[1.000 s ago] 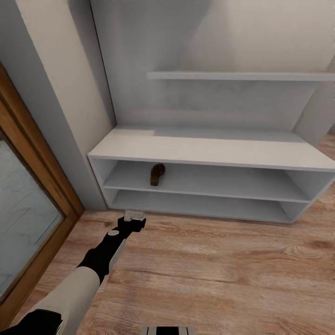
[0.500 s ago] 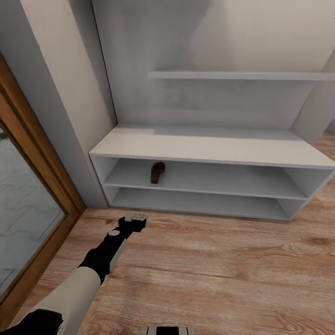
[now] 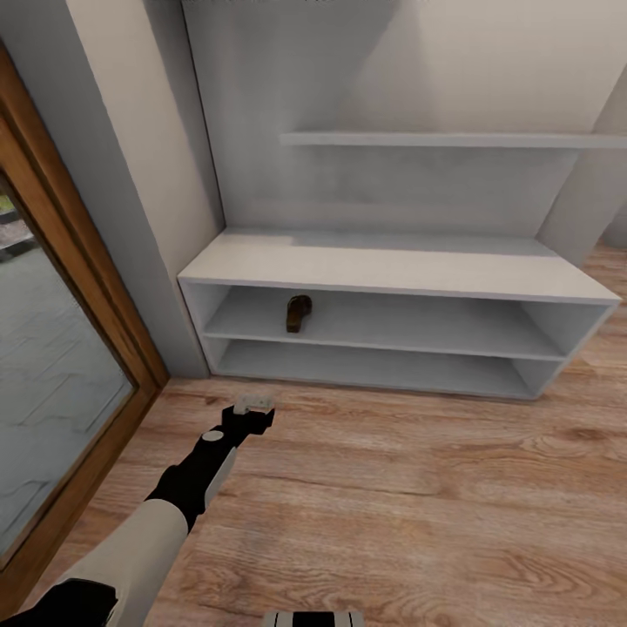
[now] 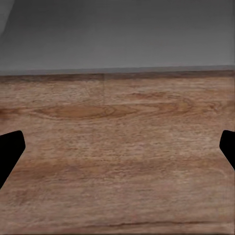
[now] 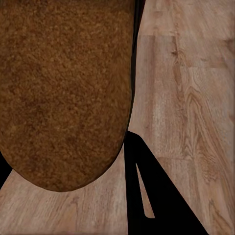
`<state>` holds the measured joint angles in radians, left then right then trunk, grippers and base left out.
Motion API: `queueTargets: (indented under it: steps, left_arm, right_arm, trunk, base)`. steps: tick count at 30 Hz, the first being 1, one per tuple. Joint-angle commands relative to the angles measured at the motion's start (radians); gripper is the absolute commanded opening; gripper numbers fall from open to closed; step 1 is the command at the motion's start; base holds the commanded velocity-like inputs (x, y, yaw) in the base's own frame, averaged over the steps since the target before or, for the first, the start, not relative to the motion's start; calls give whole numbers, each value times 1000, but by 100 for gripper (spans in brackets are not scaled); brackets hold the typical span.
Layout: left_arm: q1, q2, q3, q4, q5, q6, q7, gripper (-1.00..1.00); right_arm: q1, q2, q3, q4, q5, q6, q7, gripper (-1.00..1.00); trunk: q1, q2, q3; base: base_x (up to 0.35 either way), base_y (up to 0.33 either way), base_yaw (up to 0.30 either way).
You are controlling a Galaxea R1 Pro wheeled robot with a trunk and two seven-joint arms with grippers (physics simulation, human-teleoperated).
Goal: Pick up the two gym shoes and the two sandals from the corridor floor and place them onto the hallstand (shoe rack) in the corridor, making sure they are on the rack and not on the floor. Arrange them so the two gym shoes are next to each other and the two sandals are next to each other.
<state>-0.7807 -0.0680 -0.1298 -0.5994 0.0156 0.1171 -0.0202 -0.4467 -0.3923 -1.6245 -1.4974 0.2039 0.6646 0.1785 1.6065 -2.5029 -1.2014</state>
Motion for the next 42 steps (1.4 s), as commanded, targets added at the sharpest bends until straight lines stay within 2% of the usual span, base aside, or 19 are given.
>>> queueTargets:
  steps: [1,3,5,8,9,14,18,19,21,25,29,30,33,34,36,37,39,40,42]
  left_arm:
    - [0,2,0,-2,2,6,-13,100]
    - [0,7,2,-2,1,6,-65,100]
    - [0,25,1,-1,1,4,-212,100]
    - [2,48,0,3,-3,-28,-522,100]
    - [10,62,-1,8,-5,-87,-663,100]
    - [37,113,-1,53,-1,-277,-900,100]
    - [43,182,-1,85,8,-336,-1055,100]
    - [44,200,-1,93,24,-343,-1116,100]
    - [47,215,-1,101,54,-347,-1186,100]
    - [80,220,-2,105,86,-365,-1263,100]
    - [86,211,-2,93,85,-370,-1248,100]
    - [86,205,-5,7,83,-370,-1228,100]
    - [87,197,-8,-18,80,-370,-1227,100]
    - [87,193,-8,-22,80,-368,-1228,100]
    - [86,191,-7,-26,81,-366,-1230,100]
    - [86,191,-7,-27,81,-366,-1230,100]
    - [86,191,-7,-30,81,-366,-1231,100]
    - [86,191,-7,-30,81,-366,-1231,100]
    - [87,191,-7,-31,82,-365,-1231,100]
  right_arm:
    - [-1,0,-2,-1,8,5,7,-100]
    - [-1,0,-2,-1,8,5,7,-100]
    - [-1,0,-1,-1,8,6,7,-100]
    - [-1,0,0,-1,8,6,8,-100]
    - [-1,0,0,-1,8,6,8,-100]
    - [-1,0,0,-1,8,6,9,-100]
    - [-1,0,-3,-1,7,6,11,-100]
    - [-1,0,-2,-1,7,6,12,-100]
    - [-1,0,-1,-1,6,6,12,-100]
    - [-1,0,-2,-1,6,7,12,-100]
    - [-1,0,-5,-1,0,9,13,-100]
    - [-1,1,-5,1,-5,8,12,-100]
    - [-1,5,1,6,-6,8,12,-100]
    - [-1,5,29,9,-7,7,12,-100]
    - [-1,20,184,14,-7,7,12,-100]
    - [-1,27,228,15,-7,7,12,-100]
    - [-1,63,415,23,-7,7,7,-100]
    - [-1,74,461,24,-7,7,6,-100]
    - [-1,109,636,27,-7,6,4,-100]
  trunk:
    - [0,0,-1]
    - [0,0,-1]
    - [0,0,-1]
    - [0,0,-1]
    - [0,0,-1]
    - [0,0,-1]
    - [0,0,-1]
    - [0,0,-1]
    - [0,0,-1]
    - [0,0,-1]
    - [0,0,-1]
    - [0,0,-1]
    - [0,0,-1]
    - [0,0,-1]
    - [0,0,-1]
    - [0,0,-1]
    - [0,0,-1]
    - [0,0,-1]
    - [0,0,-1]
  base:
    - [-14,13,0]
    - [-7,6,0]
    - [-2,2,0]
    - [0,0,0]
    - [0,0,0]
    - [0,0,0]
    - [0,0,0]
    - [0,0,0]
    - [0,0,0]
    - [0,0,0]
    - [0,0,0]
    - [0,0,0]
    - [0,0,0]
    - [0,0,0]
    - [0,0,0]
    - [0,0,0]
    - [0,0,0]
    - [0,0,0]
    - [0,0,0]
